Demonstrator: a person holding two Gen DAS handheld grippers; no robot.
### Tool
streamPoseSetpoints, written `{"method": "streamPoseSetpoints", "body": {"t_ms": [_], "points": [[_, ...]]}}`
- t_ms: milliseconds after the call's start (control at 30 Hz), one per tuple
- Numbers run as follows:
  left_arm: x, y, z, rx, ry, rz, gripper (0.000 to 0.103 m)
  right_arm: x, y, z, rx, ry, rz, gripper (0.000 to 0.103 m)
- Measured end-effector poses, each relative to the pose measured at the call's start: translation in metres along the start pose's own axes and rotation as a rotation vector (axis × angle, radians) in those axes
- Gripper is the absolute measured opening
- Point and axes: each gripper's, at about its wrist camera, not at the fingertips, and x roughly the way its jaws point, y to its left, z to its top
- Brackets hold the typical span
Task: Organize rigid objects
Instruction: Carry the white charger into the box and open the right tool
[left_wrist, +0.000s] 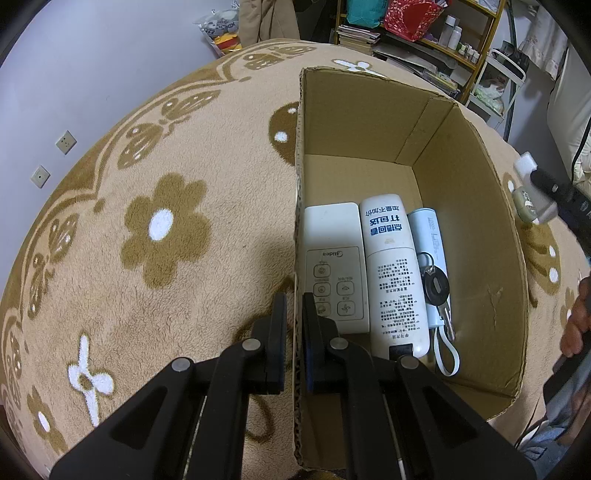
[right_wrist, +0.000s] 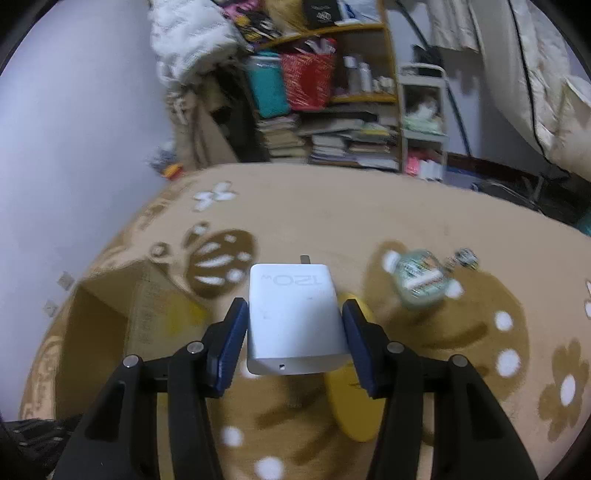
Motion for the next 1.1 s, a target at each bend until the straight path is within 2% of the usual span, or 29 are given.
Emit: {"method": "streamPoseSetpoints", "body": {"t_ms": [233, 500, 933, 1100], "points": [[0.000, 0.000, 0.000, -0.001, 0.000, -0.001, 0.008, -0.030, 0.053, 0.009, -0.074, -0.053, 0.138, 0.056], [0.000, -0.001, -0.001, -0.002, 0.000, -0.003, 0.008, -0.033, 0.092, -0.002, -0.140, -0.026, 0.219, 0.056], [0.000, 0.000, -0.001, -0.008, 0.002, -0.011, 0.008, -0.018, 0.126, -0.032, -0.243, 0.066, 0.267, 0.056], [0.000, 0.000, -0.001, -0.007, 0.002, -0.011, 0.008, -0.009, 0.136, -0.041, -0.302, 0.124, 0.226, 0.056]]}}
